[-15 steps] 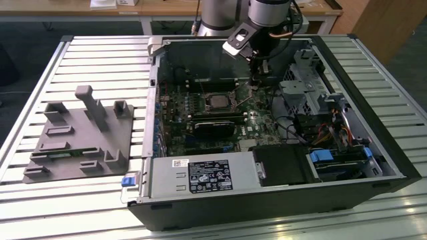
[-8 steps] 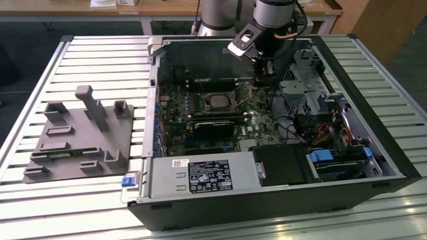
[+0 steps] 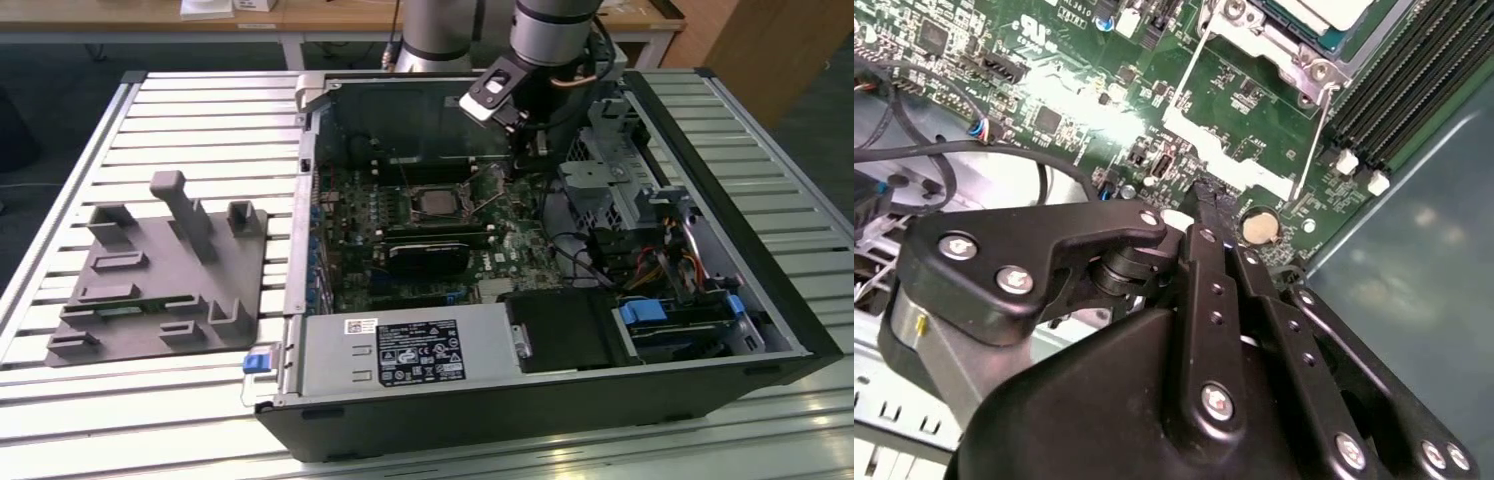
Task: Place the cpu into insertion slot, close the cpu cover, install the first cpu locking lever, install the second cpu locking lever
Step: 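Close the cpu cover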
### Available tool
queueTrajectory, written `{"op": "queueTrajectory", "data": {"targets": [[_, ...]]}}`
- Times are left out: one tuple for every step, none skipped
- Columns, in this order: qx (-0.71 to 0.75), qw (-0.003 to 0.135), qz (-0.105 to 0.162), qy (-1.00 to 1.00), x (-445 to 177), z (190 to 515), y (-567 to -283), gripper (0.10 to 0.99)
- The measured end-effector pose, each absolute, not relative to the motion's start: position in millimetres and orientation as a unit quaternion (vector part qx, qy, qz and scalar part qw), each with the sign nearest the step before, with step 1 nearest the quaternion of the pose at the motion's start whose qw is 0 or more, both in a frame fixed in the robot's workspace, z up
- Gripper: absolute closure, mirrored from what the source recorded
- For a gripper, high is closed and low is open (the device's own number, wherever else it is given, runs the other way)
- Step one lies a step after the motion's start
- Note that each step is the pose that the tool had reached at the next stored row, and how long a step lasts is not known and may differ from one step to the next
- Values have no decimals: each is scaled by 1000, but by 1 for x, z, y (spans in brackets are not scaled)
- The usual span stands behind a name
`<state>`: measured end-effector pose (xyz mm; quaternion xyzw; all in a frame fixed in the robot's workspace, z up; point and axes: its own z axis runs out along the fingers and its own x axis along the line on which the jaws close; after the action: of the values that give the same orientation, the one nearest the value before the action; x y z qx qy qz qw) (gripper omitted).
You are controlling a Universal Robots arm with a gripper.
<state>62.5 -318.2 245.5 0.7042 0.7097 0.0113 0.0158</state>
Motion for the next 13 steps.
{"op": "queueTrajectory", "data": {"targets": [[704,16,11,710,62,244,-318,980],[704,16,11,710,62,244,-318,980],[704,16,11,710,62,244,-318,980],[704,16,11,710,61,244,-318,980],[704,16,11,710,60,243,-318,980],[704,16,11,710,59,243,-318,980],[704,16,11,710,58,243,-318,980],[704,15,11,710,56,243,-318,980],[704,15,11,710,55,243,-318,980],[704,15,11,710,44,243,-318,980],[704,15,11,710,41,243,-318,980],[704,15,11,710,39,243,-318,980],[704,15,11,710,37,243,-318,980]]}}
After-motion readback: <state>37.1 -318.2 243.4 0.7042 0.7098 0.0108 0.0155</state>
